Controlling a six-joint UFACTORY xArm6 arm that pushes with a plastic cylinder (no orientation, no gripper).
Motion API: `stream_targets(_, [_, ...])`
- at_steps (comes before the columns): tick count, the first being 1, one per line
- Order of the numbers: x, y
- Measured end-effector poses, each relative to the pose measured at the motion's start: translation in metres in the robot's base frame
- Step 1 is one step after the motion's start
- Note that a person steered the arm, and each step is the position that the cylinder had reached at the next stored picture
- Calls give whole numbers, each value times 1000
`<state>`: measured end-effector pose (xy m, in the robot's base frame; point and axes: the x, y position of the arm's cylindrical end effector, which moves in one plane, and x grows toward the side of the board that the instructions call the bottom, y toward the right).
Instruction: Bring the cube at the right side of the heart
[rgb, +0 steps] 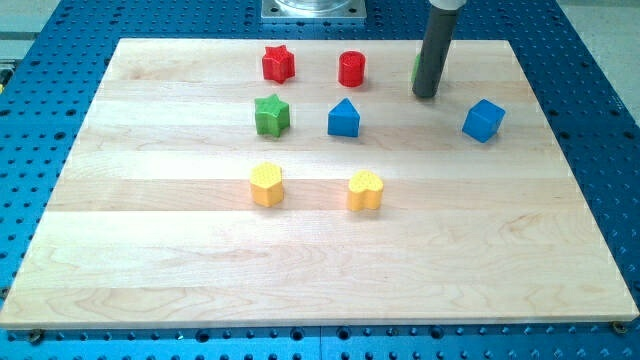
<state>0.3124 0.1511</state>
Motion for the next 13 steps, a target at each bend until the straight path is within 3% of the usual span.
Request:
stream_targets(2, [10, 74])
stream_targets(3, [28, 75])
stream_targets(6, [136, 18])
stream_targets(7, [142, 18])
stream_targets(9, [135, 105])
stream_targets(10, [139, 118])
stream_targets(13, [165, 87])
